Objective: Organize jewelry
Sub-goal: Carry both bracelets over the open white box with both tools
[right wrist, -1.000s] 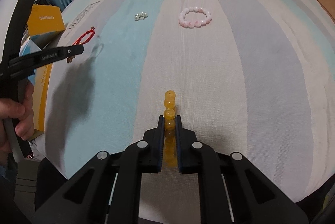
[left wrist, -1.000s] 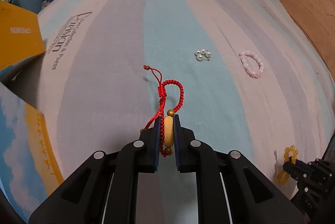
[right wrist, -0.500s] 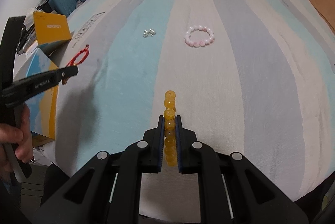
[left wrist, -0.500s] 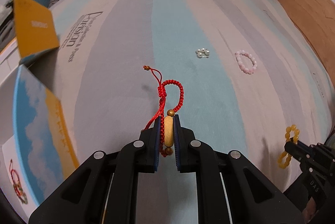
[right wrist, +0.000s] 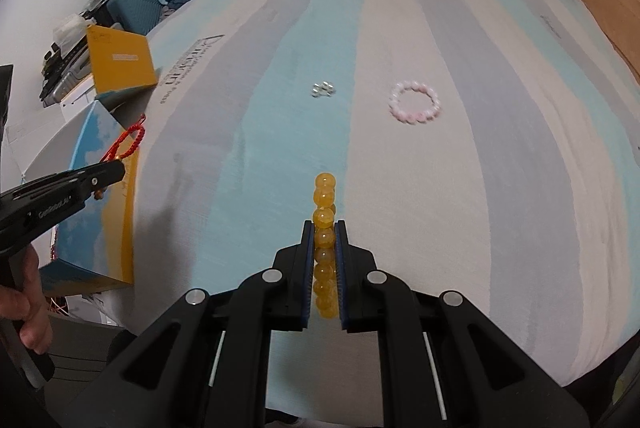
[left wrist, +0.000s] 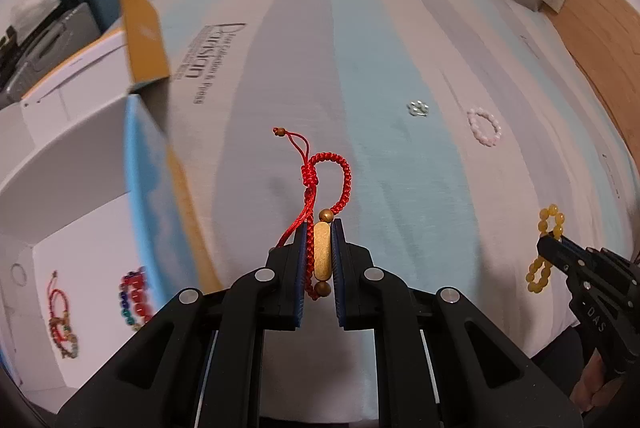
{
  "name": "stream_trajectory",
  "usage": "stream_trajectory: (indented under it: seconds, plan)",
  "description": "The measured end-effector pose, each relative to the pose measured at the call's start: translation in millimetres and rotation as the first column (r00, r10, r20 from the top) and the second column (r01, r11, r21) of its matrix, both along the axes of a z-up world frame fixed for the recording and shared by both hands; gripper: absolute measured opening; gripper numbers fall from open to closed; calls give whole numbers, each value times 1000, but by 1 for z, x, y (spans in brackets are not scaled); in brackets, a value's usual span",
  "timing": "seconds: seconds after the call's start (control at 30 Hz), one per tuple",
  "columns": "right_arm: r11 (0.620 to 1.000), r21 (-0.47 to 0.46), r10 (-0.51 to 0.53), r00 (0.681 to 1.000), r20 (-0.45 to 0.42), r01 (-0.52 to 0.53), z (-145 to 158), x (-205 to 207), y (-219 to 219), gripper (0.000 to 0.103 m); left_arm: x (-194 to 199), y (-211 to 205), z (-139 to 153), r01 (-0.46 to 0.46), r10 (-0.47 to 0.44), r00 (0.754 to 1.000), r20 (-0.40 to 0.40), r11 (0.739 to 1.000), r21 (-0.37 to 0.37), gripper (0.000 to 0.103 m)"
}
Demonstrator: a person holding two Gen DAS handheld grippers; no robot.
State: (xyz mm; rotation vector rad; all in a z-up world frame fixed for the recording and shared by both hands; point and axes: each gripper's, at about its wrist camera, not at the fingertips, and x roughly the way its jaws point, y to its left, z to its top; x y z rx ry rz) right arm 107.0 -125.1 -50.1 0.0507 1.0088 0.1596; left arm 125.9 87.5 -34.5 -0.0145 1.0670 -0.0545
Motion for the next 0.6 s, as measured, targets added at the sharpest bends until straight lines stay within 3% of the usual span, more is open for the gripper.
stream_trajectory:
  seconds: [0.6]
  plan:
    - [990,-10,143,987,70,-142,42,4,99,9,-44,94,37,-136,136,990,40,990,22,10]
